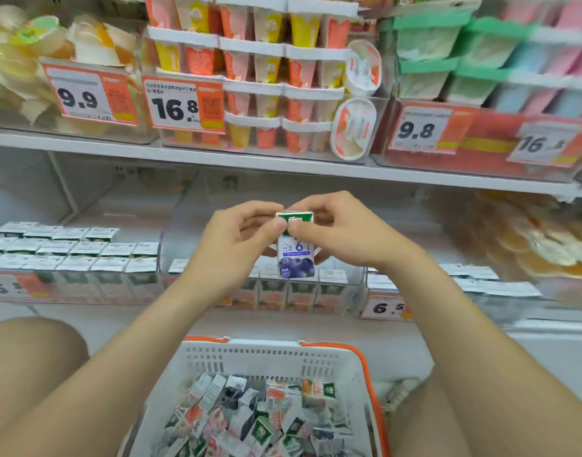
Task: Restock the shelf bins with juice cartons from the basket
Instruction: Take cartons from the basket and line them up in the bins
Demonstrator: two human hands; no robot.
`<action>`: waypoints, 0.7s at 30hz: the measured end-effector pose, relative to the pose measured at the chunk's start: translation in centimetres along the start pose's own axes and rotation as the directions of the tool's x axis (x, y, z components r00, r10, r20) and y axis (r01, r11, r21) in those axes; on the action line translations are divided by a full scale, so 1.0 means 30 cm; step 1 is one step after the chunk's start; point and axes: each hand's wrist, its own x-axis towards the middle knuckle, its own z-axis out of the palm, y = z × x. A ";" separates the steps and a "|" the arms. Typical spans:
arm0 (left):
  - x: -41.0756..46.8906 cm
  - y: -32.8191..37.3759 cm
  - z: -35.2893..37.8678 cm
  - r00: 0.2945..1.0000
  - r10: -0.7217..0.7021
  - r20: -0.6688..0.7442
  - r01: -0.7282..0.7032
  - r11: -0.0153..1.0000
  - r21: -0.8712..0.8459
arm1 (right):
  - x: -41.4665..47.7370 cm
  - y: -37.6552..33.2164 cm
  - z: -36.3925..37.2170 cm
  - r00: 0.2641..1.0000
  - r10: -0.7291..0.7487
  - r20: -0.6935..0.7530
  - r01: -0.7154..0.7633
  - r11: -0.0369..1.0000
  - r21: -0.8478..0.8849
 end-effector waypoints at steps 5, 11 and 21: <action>0.016 0.011 0.230 0.999 0.000 -0.032 0.000 1.000 0.014 | -0.116 0.079 -0.187 0.990 0.067 -0.125 -0.070 0.997 -0.018; 0.020 -0.017 0.467 0.964 0.236 0.124 -0.267 0.859 0.437 | -0.242 0.244 -0.383 0.866 0.170 -0.470 -0.230 0.970 -0.074; 0.045 -0.061 0.754 0.796 0.220 0.564 -0.583 0.528 0.617 | -0.388 0.587 -0.594 0.855 0.056 -0.516 -0.378 0.749 -0.544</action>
